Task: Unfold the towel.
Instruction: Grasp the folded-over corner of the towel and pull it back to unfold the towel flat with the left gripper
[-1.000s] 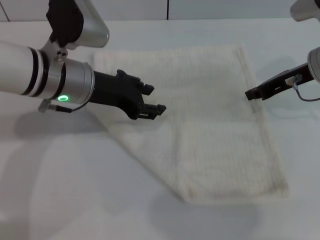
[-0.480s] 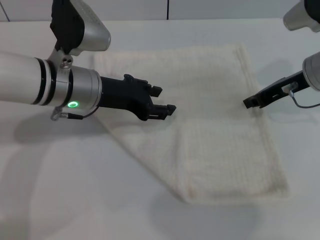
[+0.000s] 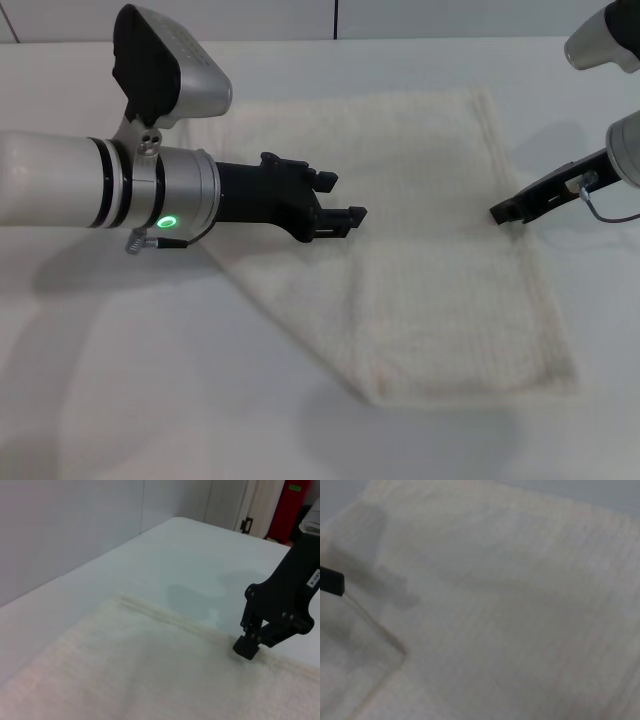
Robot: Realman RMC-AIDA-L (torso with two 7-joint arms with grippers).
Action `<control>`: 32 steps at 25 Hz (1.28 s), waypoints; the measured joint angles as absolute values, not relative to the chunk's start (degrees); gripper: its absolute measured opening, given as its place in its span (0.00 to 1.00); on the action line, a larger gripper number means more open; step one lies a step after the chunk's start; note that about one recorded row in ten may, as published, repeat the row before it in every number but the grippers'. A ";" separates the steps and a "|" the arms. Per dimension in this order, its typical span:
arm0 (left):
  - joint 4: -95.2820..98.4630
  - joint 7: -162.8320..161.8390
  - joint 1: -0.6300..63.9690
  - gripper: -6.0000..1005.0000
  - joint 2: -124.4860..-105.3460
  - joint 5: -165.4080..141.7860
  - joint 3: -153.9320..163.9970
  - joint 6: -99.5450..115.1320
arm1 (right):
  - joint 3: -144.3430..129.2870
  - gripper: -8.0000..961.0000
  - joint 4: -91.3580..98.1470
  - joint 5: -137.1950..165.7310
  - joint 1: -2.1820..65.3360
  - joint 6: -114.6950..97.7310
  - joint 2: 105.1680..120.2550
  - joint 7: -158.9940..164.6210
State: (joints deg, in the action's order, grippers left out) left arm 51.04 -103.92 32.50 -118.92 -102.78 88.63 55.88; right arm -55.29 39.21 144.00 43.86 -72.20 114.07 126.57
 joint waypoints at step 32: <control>43.99 -97.68 31.71 0.59 -119.09 -84.23 105.55 40.56 | -55.05 0.01 39.73 144.67 44.09 -72.31 114.13 126.29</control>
State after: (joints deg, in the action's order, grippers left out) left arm 43.99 -97.68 31.71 -119.09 -84.23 105.55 40.56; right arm -55.05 39.73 144.67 44.09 -72.31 114.13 126.29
